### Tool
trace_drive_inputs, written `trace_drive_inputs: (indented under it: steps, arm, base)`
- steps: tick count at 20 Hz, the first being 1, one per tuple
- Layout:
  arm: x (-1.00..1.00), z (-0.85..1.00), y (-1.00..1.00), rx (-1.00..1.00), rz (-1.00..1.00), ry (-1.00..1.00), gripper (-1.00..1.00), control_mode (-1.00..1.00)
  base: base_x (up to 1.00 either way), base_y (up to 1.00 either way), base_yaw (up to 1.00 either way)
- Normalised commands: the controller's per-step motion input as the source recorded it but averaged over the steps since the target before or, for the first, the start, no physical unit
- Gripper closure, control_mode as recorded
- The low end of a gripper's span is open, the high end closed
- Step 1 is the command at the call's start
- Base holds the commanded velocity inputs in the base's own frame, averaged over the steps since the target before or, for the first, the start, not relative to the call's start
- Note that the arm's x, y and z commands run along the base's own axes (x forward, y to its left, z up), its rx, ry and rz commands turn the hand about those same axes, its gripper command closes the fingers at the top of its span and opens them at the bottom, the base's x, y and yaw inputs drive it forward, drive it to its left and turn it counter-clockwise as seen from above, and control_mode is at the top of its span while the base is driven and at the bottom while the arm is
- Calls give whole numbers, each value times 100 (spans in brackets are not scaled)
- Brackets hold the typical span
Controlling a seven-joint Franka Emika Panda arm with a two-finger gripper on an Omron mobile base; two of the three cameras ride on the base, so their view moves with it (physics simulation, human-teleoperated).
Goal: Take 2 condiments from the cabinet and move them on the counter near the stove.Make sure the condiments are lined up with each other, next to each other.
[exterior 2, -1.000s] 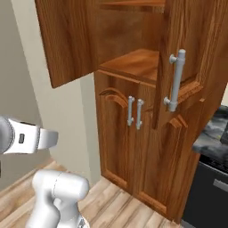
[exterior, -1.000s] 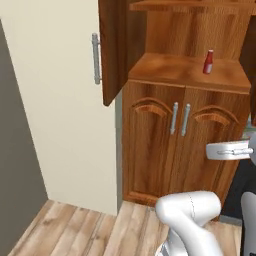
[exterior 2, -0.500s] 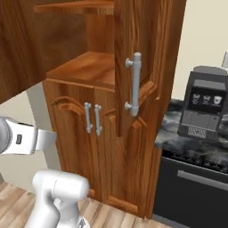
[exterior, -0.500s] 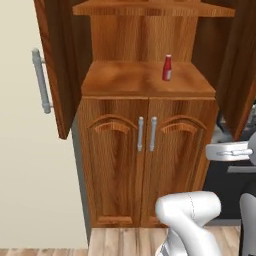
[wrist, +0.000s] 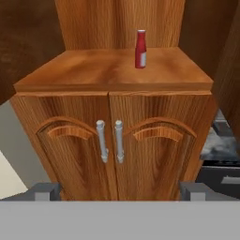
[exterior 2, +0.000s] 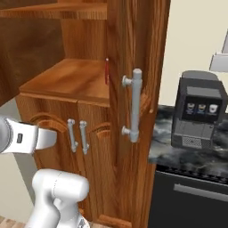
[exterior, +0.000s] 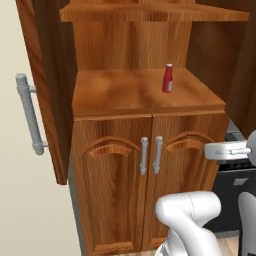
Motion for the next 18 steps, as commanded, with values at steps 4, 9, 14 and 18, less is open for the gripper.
trace_drive_inputs:
  steps: [4, 9, 14, 18]
  arm:
    - [0, 0, 0, 0, 0, 0, -100, 100]
    - [0, 0, 0, 0, 0, 0, -100, 100]
    - [0, 0, 0, 0, 0, 0, -100, 100]
    - [0, 0, 0, 0, 0, 0, -100, 100]
  base:
    - [0, 63, -14]
    - [15, 25, -17]
    - [43, -10, -16]
    - [49, -8, -15]
